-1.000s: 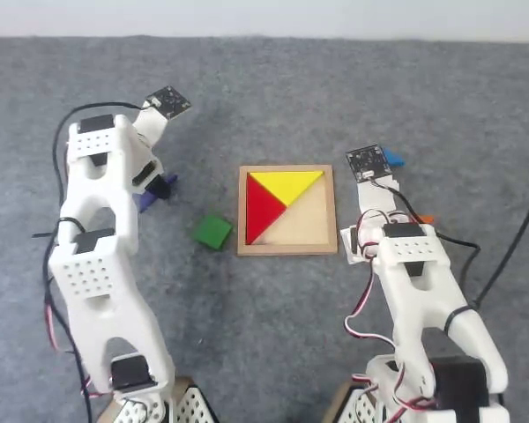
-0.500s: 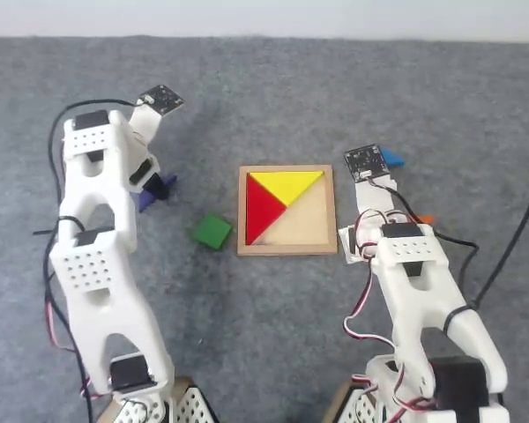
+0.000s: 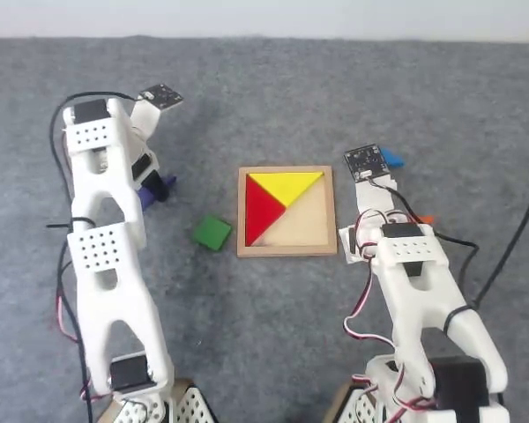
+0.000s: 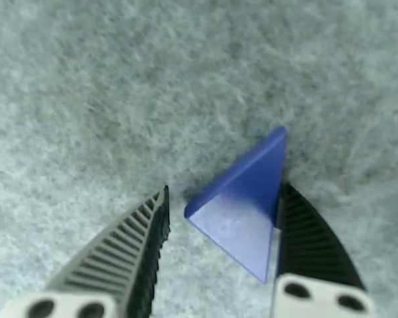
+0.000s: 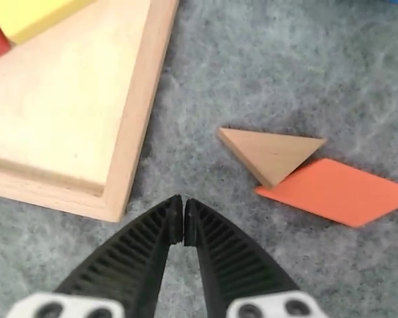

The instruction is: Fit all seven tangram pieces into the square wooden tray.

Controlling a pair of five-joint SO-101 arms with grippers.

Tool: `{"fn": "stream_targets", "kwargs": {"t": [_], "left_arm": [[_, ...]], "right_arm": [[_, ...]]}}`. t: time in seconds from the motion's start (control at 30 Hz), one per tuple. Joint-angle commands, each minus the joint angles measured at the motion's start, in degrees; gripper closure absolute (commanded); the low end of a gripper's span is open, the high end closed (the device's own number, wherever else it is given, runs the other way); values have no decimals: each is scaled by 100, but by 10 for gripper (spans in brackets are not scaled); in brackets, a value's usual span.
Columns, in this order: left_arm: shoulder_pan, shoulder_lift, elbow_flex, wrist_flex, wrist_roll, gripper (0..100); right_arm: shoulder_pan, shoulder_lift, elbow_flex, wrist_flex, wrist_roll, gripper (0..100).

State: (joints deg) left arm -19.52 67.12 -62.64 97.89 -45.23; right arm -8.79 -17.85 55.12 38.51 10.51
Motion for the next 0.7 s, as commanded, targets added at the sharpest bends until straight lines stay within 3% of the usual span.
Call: {"fn": "stream_targets", "kwargs": {"t": [0.0,0.47,0.67], "left_arm": [[-185,237,-224,273,-123,764],[-132,-193,-198,290,-105,919],[-18,-958,787,290,-132,923]], "right_arm": [[-40,-312,-53,-92,-26,980],[-31,-321,-53,-101,-26,980],[-31,-321,-53,-171,-26,980]]}}
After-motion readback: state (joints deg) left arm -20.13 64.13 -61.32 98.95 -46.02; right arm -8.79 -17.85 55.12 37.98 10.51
